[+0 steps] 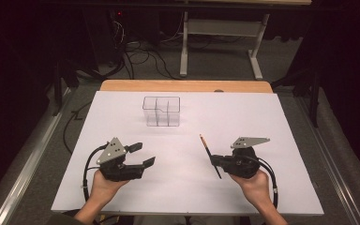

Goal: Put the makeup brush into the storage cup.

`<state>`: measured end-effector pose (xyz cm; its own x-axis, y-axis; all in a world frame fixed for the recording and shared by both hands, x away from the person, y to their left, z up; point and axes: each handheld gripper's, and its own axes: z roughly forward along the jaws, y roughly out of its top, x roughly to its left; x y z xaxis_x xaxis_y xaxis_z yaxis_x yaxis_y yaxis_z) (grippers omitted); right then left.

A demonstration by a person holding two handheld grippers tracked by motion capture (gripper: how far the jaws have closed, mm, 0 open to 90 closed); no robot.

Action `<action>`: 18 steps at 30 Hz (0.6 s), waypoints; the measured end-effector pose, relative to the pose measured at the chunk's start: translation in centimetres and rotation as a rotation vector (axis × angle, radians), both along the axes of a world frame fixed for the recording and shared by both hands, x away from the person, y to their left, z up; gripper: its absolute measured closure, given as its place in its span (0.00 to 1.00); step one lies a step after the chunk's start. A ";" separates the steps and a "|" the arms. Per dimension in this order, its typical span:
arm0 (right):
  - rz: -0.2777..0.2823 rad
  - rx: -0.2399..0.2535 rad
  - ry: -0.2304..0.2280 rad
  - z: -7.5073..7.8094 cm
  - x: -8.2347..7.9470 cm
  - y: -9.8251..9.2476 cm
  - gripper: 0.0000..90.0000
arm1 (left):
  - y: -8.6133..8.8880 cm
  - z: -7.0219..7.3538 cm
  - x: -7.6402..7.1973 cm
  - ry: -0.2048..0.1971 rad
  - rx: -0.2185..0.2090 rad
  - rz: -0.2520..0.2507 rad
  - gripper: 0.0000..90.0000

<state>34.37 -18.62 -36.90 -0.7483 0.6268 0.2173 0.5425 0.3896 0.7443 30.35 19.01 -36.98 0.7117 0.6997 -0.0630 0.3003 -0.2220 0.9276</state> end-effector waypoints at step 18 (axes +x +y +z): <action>0.003 0.031 -0.023 0.2 -0.1 0.0 0.94 | -3.2 1.2 1.3 0.076 -0.011 -0.087 0.29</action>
